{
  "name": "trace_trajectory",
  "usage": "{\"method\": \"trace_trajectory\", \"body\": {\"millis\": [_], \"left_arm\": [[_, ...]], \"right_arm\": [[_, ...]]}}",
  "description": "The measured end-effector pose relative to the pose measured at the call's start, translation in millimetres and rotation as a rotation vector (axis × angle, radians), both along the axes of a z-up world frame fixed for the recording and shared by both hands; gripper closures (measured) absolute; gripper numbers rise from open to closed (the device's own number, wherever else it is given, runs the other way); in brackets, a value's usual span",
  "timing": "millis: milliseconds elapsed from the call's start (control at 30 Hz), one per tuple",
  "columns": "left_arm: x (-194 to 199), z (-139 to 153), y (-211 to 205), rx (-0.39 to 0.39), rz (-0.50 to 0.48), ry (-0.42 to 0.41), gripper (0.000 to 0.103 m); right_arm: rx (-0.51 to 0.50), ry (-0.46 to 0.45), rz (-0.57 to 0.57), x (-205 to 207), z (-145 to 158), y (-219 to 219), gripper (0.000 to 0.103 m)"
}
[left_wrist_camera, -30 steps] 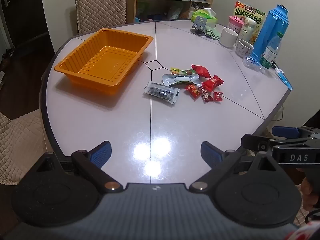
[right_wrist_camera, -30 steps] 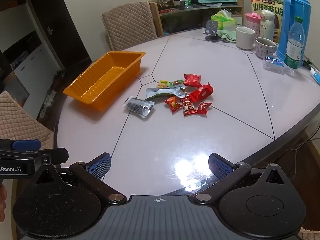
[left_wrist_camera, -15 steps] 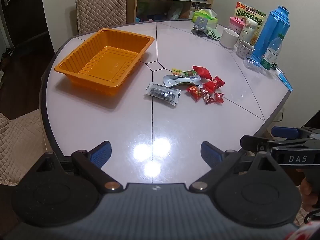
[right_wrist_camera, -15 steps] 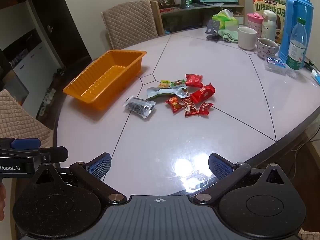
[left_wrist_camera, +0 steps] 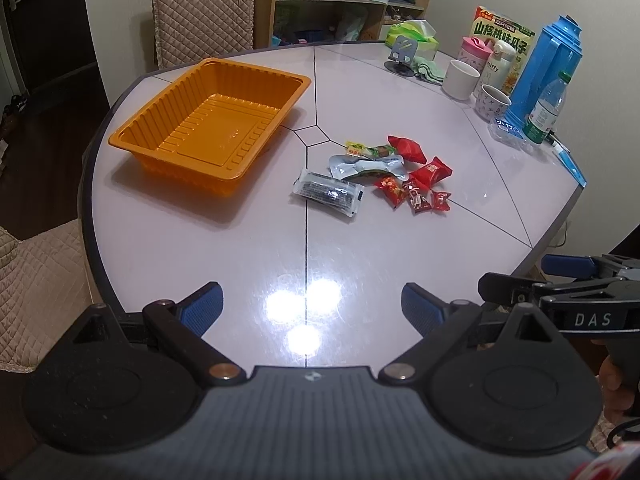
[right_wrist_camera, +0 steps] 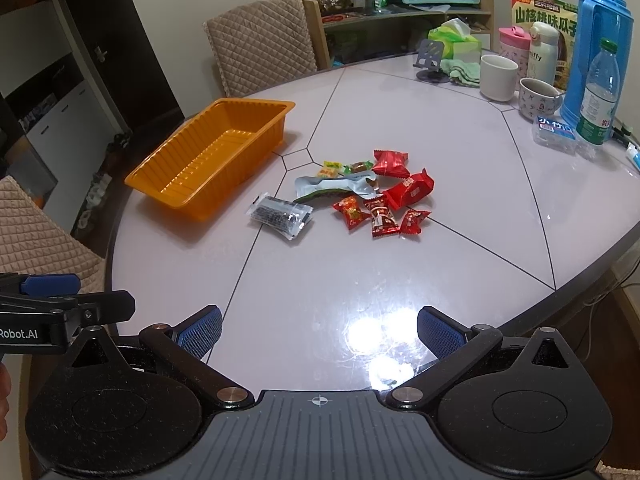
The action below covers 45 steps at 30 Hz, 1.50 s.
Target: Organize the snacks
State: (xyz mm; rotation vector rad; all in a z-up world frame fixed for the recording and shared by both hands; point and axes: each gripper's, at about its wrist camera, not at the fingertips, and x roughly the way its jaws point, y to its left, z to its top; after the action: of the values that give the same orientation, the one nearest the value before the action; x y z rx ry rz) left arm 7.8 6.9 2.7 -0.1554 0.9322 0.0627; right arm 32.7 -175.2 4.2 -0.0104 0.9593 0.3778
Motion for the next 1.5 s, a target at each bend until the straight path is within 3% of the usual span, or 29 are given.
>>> {"method": "trace_trajectory", "body": {"millis": [1500], "left_arm": [[26.2,-5.8,-2.4,-0.006,0.010,0.011,0.008]], "right_arm": [[-0.002,0.013,0.011,23.7,-4.6,-2.8,0.000]]}}
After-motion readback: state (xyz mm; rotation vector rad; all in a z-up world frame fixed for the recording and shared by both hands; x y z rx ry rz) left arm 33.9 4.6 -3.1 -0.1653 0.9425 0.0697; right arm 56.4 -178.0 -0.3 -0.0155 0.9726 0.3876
